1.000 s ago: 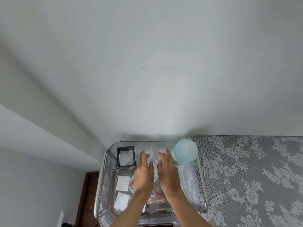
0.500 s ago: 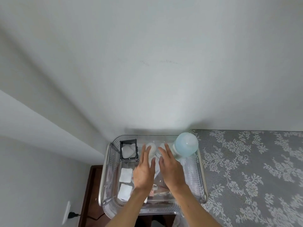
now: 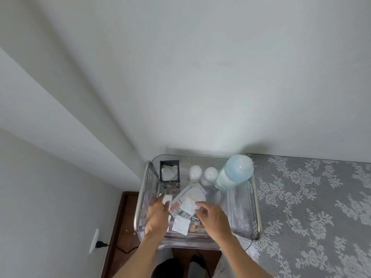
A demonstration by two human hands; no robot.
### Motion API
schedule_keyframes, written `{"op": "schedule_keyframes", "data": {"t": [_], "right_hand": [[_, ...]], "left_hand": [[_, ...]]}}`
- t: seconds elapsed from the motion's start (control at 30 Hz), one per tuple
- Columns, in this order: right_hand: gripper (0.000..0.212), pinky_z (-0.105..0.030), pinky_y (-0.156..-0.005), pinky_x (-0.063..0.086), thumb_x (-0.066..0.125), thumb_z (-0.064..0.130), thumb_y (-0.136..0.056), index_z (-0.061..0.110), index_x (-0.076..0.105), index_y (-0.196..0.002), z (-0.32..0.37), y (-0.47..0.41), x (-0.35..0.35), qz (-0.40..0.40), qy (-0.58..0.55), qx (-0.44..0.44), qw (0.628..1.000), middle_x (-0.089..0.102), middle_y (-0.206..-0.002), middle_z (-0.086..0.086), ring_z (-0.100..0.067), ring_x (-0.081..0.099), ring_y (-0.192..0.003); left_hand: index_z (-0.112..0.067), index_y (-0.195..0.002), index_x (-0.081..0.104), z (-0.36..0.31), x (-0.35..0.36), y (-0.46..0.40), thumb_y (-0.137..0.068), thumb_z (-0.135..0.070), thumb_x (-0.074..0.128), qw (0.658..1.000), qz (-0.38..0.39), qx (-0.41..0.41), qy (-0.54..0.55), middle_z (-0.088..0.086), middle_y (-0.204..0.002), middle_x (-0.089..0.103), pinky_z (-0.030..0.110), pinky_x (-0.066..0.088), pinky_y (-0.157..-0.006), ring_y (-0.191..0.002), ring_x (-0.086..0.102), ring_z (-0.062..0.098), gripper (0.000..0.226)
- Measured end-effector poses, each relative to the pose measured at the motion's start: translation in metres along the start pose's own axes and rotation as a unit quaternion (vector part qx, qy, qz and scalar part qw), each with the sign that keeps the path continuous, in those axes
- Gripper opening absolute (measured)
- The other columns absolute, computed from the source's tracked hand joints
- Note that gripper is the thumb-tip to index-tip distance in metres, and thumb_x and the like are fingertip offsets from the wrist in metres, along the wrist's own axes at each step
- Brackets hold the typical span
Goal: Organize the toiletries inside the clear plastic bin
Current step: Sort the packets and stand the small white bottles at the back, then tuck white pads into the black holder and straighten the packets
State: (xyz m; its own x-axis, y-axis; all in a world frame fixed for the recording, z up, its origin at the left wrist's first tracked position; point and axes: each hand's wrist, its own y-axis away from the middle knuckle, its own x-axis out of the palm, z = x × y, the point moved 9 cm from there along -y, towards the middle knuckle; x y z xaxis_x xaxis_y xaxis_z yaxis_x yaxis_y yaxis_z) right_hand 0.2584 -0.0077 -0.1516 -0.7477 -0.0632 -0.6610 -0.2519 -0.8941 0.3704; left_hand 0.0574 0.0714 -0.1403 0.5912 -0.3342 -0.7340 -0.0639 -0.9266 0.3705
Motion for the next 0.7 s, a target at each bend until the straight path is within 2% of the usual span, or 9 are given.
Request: {"op": "schedule_keyframes", "data": {"t": [0.07,0.17,0.2,0.27,0.33,0.37,0.43,0.57,0.7], "right_hand": [[0.030,-0.024,-0.070,0.059,0.062,0.043,-0.092,0.038,0.065,-0.122,-0.005,-0.006,0.008,-0.011,-0.007,0.014,1.000,0.069,-0.084,0.011,-0.004,0.065,-0.076],[0.031,-0.023,-0.068,0.059,0.065,0.044,-0.091,0.037,0.066,-0.122,-0.004,-0.010,0.005,-0.042,-0.015,0.022,0.999,0.070,-0.083,0.010,-0.005,0.065,-0.074],[0.031,-0.023,-0.068,0.059,0.065,0.043,-0.091,0.037,0.066,-0.122,-0.003,-0.013,0.007,-0.043,-0.012,0.019,0.999,0.070,-0.083,0.010,-0.005,0.065,-0.073],[0.031,-0.022,-0.067,0.059,0.067,0.043,-0.090,0.035,0.067,-0.121,-0.004,-0.020,0.015,-0.038,-0.006,0.020,0.999,0.068,-0.080,0.011,-0.005,0.065,-0.071],[0.030,-0.019,-0.065,0.056,0.067,0.043,-0.090,0.035,0.067,-0.119,-0.005,-0.022,0.022,-0.032,0.008,0.022,0.999,0.063,-0.076,0.014,-0.004,0.063,-0.067],[0.030,-0.018,-0.064,0.055,0.067,0.043,-0.090,0.036,0.067,-0.119,-0.005,-0.023,0.024,-0.031,0.018,0.021,0.999,0.061,-0.074,0.015,-0.003,0.061,-0.065],[0.028,-0.016,-0.061,0.052,0.067,0.044,-0.090,0.038,0.067,-0.117,-0.006,-0.025,0.025,-0.034,0.032,0.020,0.999,0.062,-0.072,0.015,-0.002,0.059,-0.061],[0.025,-0.017,-0.061,0.054,0.066,0.046,-0.090,0.042,0.068,-0.114,-0.011,-0.030,0.027,-0.036,0.052,0.027,0.998,0.073,-0.080,0.011,-0.002,0.062,-0.061],[0.018,-0.016,-0.054,0.052,0.066,0.044,-0.090,0.041,0.073,-0.107,-0.013,-0.035,0.026,-0.041,0.058,0.033,0.997,0.076,-0.081,0.012,0.000,0.062,-0.056]], "left_hand": [[-0.016,-0.138,0.052,0.014,0.006,-0.008,-0.098,-0.023,0.054,0.999,0.007,-0.049,-0.011,0.009,-0.137,0.056,0.039,0.058,-0.087,-0.113,0.063,0.023,0.040],[-0.019,-0.135,0.055,0.013,0.008,-0.014,-0.096,-0.021,0.059,0.997,0.023,-0.062,-0.049,0.008,-0.121,0.064,0.019,0.056,-0.054,-0.073,0.067,0.010,0.040],[-0.020,-0.135,0.055,0.013,0.009,-0.016,-0.096,-0.021,0.059,0.996,0.030,-0.065,-0.060,0.007,-0.119,0.066,0.016,0.053,-0.050,-0.067,0.064,0.007,0.040],[-0.024,-0.136,0.054,0.017,0.013,-0.021,-0.096,-0.021,0.058,0.993,0.047,-0.072,-0.084,0.003,-0.129,0.062,0.022,0.060,-0.067,-0.082,0.066,0.008,0.040],[-0.029,-0.140,0.051,0.023,0.016,-0.022,-0.097,-0.025,0.056,0.986,0.064,-0.086,-0.128,-0.005,-0.146,0.048,0.044,0.049,-0.099,-0.124,0.055,0.015,0.043],[-0.029,-0.142,0.047,0.027,0.019,-0.023,-0.098,-0.028,0.055,0.980,0.074,-0.090,-0.164,-0.007,-0.150,0.042,0.050,0.041,-0.104,-0.135,0.045,0.017,0.045],[-0.023,-0.145,0.043,0.033,0.024,-0.025,-0.100,-0.030,0.052,0.976,0.085,-0.084,-0.180,-0.001,-0.152,0.040,0.048,0.041,-0.108,-0.137,0.041,0.020,0.047],[-0.014,-0.125,0.062,0.027,0.027,-0.029,-0.096,-0.015,0.056,0.994,0.053,-0.012,-0.095,0.010,-0.129,0.058,0.037,0.054,-0.090,-0.109,0.061,0.028,0.030],[-0.007,-0.109,0.072,0.028,0.025,-0.034,-0.092,-0.005,0.063,0.995,0.040,-0.049,-0.071,0.009,-0.095,0.074,0.027,0.061,-0.061,-0.063,0.068,0.013,0.019]]}}
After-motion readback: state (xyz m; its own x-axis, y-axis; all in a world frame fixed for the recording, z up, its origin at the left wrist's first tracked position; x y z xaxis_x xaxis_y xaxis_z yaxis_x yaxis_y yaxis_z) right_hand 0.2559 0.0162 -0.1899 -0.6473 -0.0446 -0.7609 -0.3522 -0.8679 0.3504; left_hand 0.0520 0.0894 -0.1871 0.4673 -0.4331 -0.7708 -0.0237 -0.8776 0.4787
